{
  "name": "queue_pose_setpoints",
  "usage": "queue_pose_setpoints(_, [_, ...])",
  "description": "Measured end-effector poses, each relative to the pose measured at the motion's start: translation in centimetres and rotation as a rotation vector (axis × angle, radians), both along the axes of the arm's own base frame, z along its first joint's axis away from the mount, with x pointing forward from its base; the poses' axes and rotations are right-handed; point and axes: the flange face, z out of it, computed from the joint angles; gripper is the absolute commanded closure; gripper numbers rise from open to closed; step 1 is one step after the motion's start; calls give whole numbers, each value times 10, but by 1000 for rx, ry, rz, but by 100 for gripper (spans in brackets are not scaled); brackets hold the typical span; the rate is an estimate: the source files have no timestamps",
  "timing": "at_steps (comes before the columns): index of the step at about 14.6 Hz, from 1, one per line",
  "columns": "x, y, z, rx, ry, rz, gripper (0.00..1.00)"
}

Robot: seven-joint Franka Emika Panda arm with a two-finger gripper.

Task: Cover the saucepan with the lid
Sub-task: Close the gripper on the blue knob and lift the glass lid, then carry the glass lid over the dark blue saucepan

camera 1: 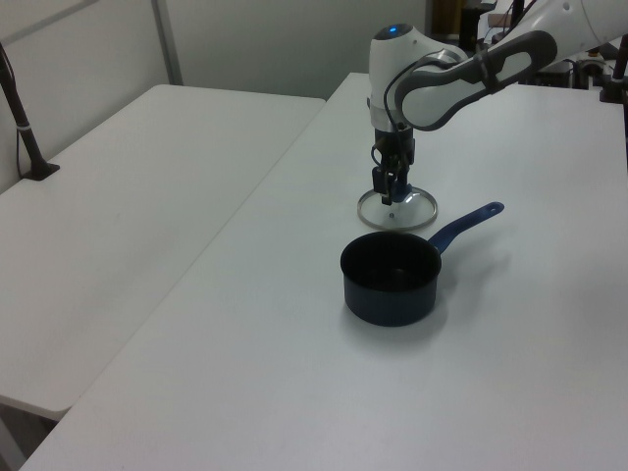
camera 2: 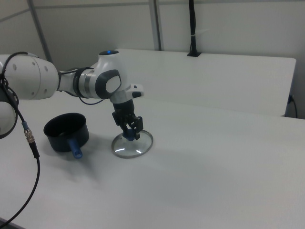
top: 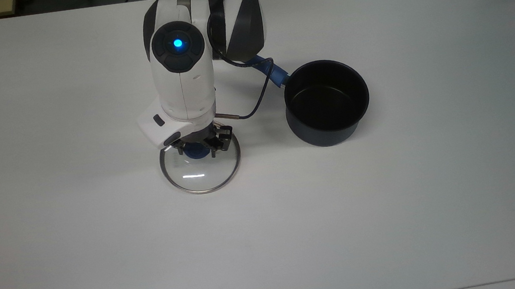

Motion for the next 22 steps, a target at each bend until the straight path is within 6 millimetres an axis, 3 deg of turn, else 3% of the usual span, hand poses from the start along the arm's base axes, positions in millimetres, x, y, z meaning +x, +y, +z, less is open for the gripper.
queue_pose_setpoints(5, [1, -2, 6, 0, -11, -6, 60])
queue_pose_setpoints(8, [1, -11, 27, 9, -11, -32, 61])
queue_pose_setpoints(11, [-1, -34, 85, 59, -45, -91, 61])
queue_pose_setpoints(14, [-7, -32, 124, 79, -52, -93, 61])
queue_pose_setpoints(16, [-8, -16, 137, 89, -48, -89, 61])
queue_pose_setpoints(18, [-9, 17, 140, 93, -45, -67, 61])
queue_pose_setpoints(21, [-17, 93, 138, 98, -38, -5, 61])
queue_pose_setpoints(22, [-24, 132, 137, 96, -35, 22, 61])
